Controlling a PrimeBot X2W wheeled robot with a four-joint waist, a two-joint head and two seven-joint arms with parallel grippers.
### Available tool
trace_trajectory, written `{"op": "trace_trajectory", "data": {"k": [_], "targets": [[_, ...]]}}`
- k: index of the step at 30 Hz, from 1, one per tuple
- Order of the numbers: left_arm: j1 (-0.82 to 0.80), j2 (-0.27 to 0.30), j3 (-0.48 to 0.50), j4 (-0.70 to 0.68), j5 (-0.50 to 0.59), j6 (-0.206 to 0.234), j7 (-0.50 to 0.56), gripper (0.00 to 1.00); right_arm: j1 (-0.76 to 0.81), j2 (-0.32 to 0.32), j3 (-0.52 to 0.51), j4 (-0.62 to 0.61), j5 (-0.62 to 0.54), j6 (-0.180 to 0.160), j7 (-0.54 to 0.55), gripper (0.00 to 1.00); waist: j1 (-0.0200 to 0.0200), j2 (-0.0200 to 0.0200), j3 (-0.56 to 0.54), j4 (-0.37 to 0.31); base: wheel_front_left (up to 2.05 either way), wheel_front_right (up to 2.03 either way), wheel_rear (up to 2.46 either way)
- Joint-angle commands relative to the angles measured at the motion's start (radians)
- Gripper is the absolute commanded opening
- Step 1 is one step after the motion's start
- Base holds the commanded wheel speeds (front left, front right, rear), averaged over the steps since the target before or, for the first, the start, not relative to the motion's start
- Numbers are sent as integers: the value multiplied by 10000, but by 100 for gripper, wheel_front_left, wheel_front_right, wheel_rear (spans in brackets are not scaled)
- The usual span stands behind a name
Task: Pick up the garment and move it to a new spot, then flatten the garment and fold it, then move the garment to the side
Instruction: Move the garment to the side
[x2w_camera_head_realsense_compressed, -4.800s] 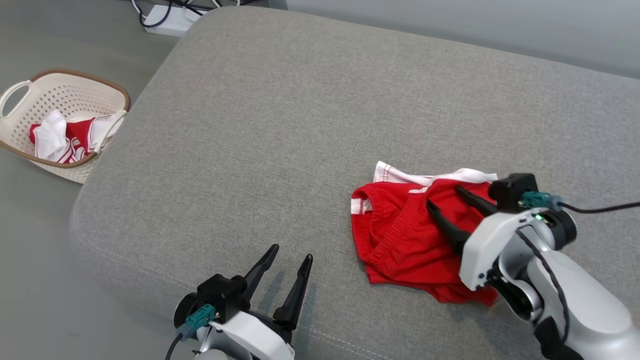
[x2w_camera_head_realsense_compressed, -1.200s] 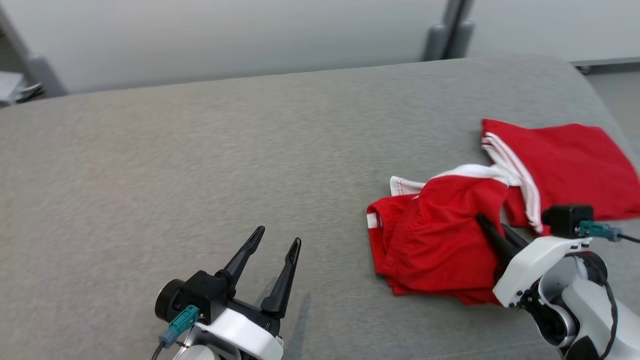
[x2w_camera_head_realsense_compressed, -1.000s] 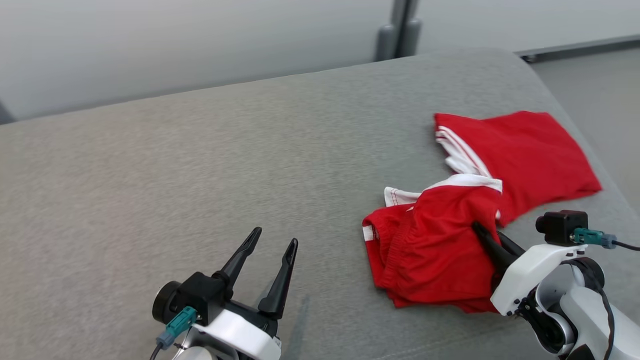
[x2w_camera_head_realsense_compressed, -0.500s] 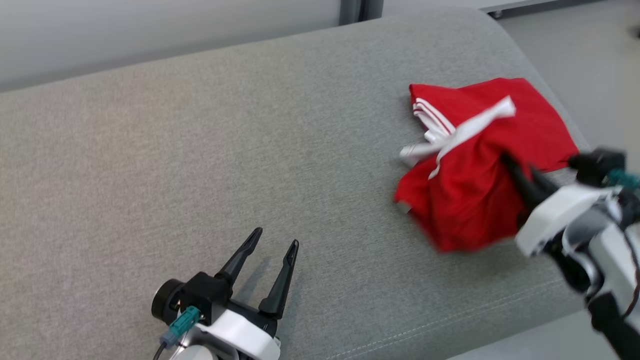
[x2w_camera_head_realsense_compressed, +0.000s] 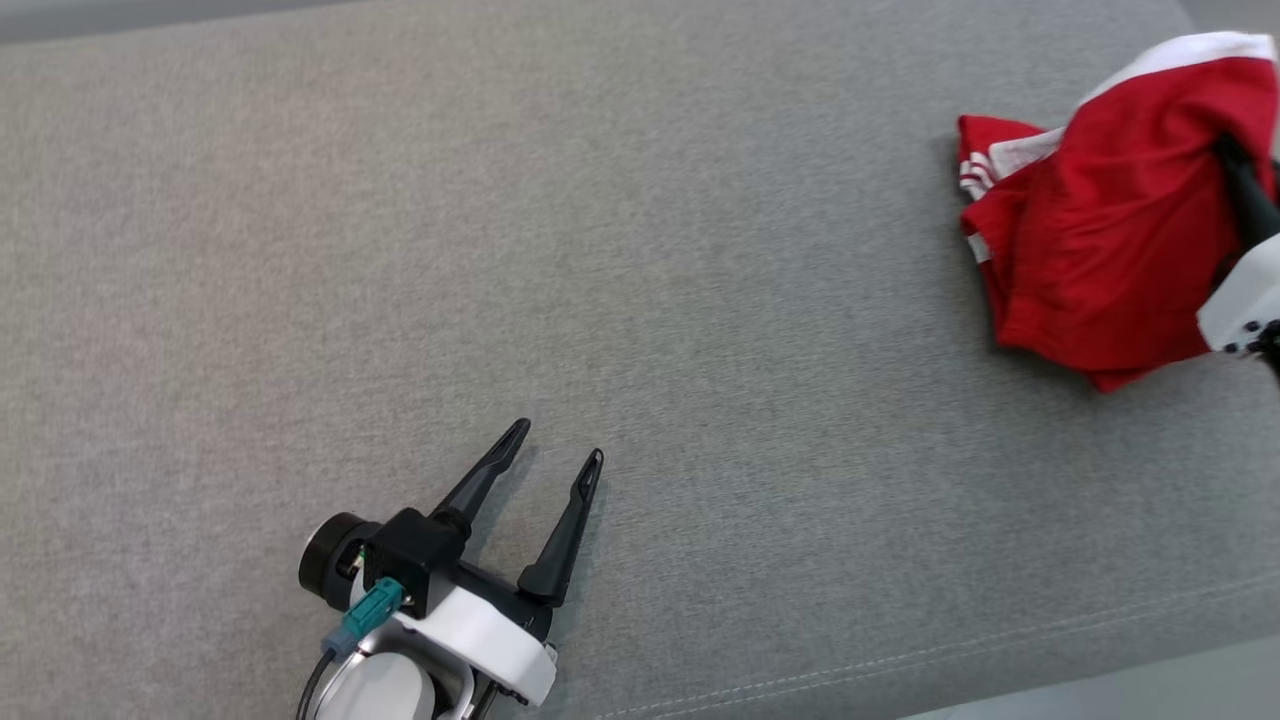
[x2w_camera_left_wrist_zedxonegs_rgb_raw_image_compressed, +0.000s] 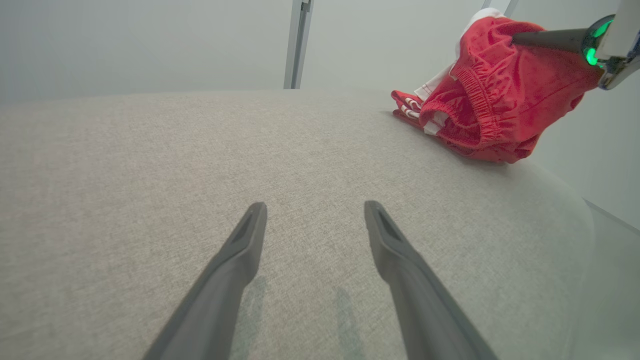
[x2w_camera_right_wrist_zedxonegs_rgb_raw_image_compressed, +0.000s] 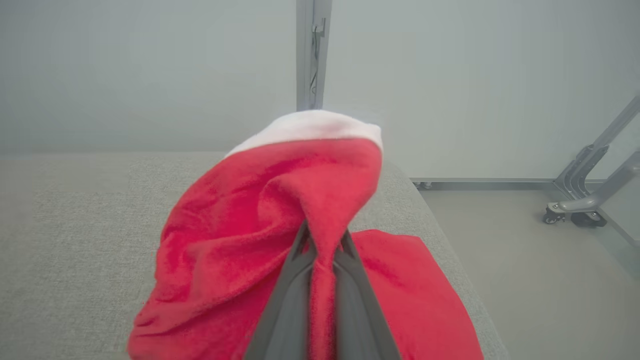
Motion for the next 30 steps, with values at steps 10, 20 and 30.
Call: {"op": "trace_trajectory", "data": {"k": [10, 20, 30], "targets": [[-833, 368, -350, -215, -67, -70, -101, 100, -898, -773, -1559, 2491, -1484, -2, -334, 69, 0, 0, 1131, 1145, 0, 0, 0], [-939, 287, -379, -110, -218, -70, -101, 100, -1328, -672, -4160, 4017, -4157, -2, -2077, 100, 0, 0, 864, 1511, 0, 0, 0], [-606, 24, 180, 65, -172, -70, -101, 100, 389, 1159, -3238, 879, -4213, -2, -2189, 100, 0, 0, -319, 1664, 0, 0, 0]]}}
